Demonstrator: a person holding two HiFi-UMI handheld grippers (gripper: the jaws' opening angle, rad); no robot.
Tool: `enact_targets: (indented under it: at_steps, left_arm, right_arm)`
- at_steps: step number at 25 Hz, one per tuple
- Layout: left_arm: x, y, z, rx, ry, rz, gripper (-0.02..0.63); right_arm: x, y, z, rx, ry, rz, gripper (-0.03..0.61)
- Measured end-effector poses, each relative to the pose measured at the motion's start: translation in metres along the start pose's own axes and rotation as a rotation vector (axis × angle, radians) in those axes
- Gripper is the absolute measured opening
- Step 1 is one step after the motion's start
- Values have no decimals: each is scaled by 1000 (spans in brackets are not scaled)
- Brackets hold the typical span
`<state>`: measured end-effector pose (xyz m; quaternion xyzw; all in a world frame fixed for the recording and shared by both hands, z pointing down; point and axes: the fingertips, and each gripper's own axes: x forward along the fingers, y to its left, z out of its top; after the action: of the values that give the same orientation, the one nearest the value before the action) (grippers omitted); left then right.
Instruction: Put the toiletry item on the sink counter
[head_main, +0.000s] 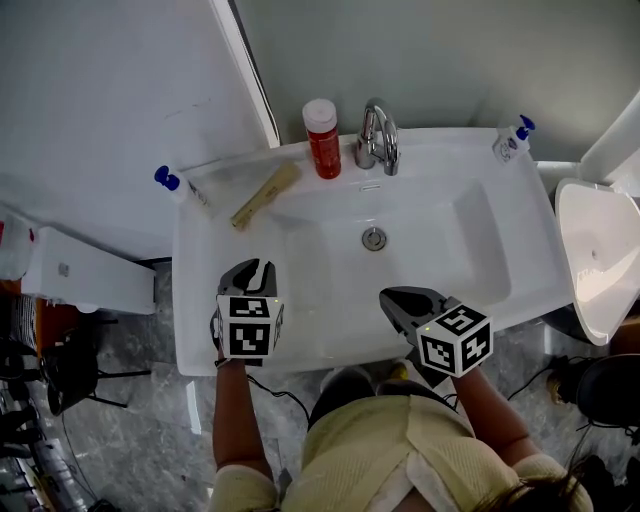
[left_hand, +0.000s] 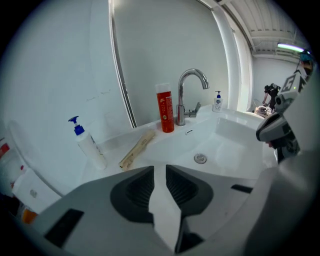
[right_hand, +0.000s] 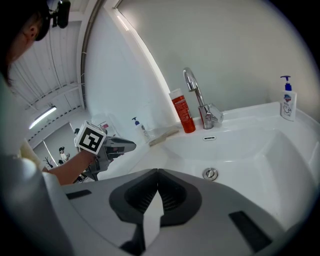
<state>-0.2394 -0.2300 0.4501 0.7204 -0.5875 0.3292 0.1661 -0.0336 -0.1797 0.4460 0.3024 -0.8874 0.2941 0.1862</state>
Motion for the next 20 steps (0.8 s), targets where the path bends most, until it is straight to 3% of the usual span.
enact_targets:
  at_steps: [4, 11, 20]
  left_arm:
    - [-15, -14, -1, -94, -24, -29, 93]
    - [-37, -33, -3, -117, -54, -19, 92]
    - [-68, -51, 3, -226, -132, -51, 83]
  right_arm:
    - [-9, 0, -2, -3, -8, 3, 25]
    - [-19, 0, -7, -6, -18, 11, 25]
    - [-29, 5, -8, -18, -32, 25, 25]
